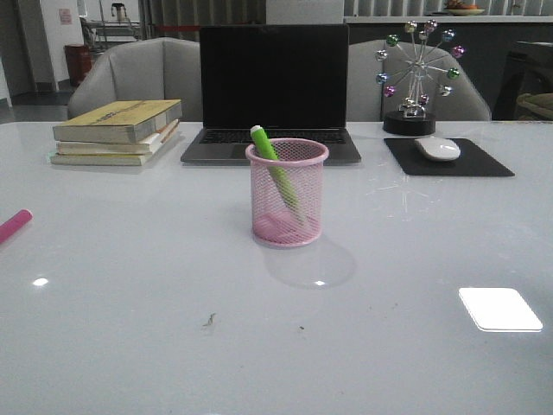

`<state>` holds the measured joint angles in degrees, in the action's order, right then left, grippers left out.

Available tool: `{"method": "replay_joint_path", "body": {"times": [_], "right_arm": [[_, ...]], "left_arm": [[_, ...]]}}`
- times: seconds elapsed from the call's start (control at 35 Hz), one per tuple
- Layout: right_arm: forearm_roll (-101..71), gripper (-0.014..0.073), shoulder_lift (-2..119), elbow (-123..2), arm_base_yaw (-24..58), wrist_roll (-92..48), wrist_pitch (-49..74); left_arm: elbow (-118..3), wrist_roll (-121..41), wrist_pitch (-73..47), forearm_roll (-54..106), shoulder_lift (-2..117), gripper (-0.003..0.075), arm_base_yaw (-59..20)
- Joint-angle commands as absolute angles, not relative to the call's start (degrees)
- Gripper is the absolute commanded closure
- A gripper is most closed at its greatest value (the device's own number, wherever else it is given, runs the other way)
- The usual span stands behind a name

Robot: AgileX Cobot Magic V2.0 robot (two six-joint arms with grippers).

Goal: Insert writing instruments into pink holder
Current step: 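Lower the left gripper and close it on the pink marker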

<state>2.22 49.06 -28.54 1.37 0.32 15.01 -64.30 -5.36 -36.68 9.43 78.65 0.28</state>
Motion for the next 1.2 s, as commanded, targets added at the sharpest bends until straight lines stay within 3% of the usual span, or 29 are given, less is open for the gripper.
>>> {"method": "replay_joint_path", "body": {"times": [0.0,0.37,0.97,1.06,1.17], "right_arm": [[2.60,0.0397,48.45,-30.10,1.03,0.50,11.09],[2.60,0.0397,48.45,-30.10,1.03,0.50,11.12],[2.60,0.0397,48.45,-30.10,1.03,0.50,11.19],[2.60,0.0397,48.45,-30.10,1.03,0.50,11.19],[2.60,0.0397,48.45,-30.10,1.03,0.50,11.19]], "left_arm": [[-66.51,-5.14,-32.48,6.39,82.33,0.0291,0.29],[-66.51,-5.26,-23.44,4.90,98.10,0.0291,0.29],[-66.51,-5.26,-20.10,4.95,109.44,0.0292,-2.72],[-66.51,-5.26,-20.86,4.95,110.11,0.0354,-2.72],[-66.51,-5.26,-26.53,5.12,110.92,0.0577,-2.72]]}}
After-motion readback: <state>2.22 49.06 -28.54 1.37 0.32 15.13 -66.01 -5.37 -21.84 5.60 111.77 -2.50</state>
